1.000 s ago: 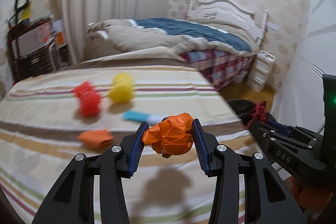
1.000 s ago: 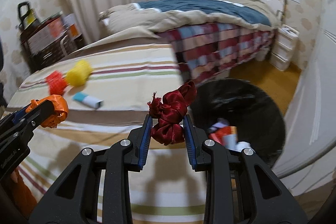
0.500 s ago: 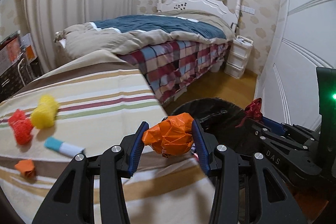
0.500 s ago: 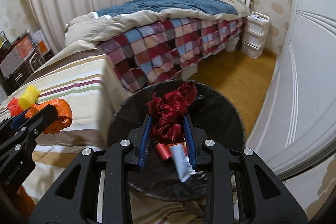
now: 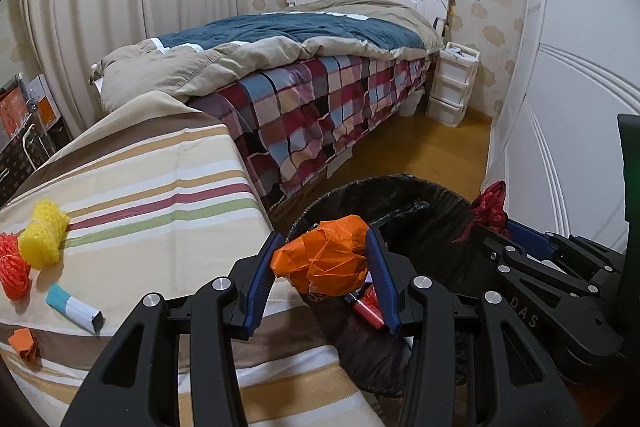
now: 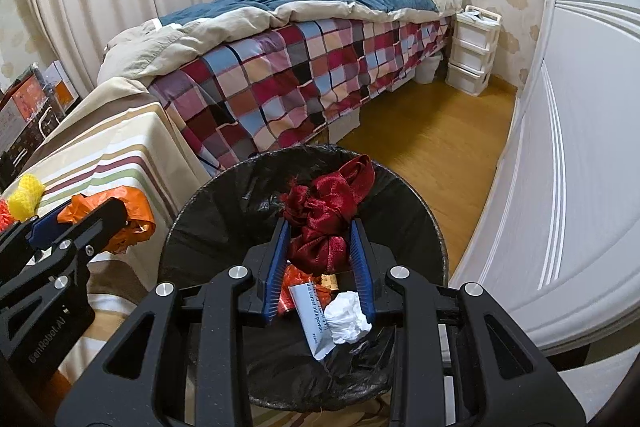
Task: Collect trash
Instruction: 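Carry bag and ribbon over the bin and open both tools to drop them, then return to the bed and grasp the orange cloth with the left tool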
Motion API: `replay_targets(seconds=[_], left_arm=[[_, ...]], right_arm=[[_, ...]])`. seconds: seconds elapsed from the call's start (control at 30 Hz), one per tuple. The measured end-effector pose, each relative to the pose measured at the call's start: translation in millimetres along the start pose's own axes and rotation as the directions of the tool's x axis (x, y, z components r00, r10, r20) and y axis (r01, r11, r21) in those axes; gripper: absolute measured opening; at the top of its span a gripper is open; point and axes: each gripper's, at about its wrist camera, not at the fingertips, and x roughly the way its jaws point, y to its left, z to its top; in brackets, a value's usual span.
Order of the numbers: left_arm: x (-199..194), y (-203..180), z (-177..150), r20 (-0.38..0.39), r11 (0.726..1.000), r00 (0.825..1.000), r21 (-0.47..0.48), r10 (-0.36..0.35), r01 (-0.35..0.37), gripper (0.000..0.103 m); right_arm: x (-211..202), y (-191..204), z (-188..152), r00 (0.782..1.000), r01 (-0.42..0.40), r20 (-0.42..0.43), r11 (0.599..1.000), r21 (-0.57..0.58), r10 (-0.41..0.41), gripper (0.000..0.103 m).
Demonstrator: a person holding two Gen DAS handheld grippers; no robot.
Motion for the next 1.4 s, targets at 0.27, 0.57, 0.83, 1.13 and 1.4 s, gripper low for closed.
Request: replay_targets(seconds=[0.27,0.57,0.83,1.13,1.4], left_arm=[[2,-1,-1,-0.01,1.0,1.0,-0.003,0.016,-0.016,0.065],[-12,12,-5,0.012,0.997,0.997,-0.029,0.073,-0.072,0.079],[-39,46,-24,0.003,0.986,0.989,-0.078,0.145,-0.144,0.08],[-71,106,-60,-0.038,0.95,0.961,-0.148,0.273,-0.275,0.08],[-96,157,-87,-0.081,0.904,0.932,-0.229,0.353,-0.362,0.08]], right_arm=[[1,-2,-2,1.0,0.019,0.006,1.0,0.014,-0.019,0.047],[-9,1,-4,0.999,0.033,0.023,0.999,0.01,-0.033,0.059],[-26,23,-11,0.999,-0.016,0.029,1.0,0.001,0.016,0.064],[-41,87,-28,0.99,-0.138,0.004,0.988,-0.074,0.139,0.065],[-45,153,-46,0.979,-0.204,-0.042,0.962,-0.179,0.2,0.068]])
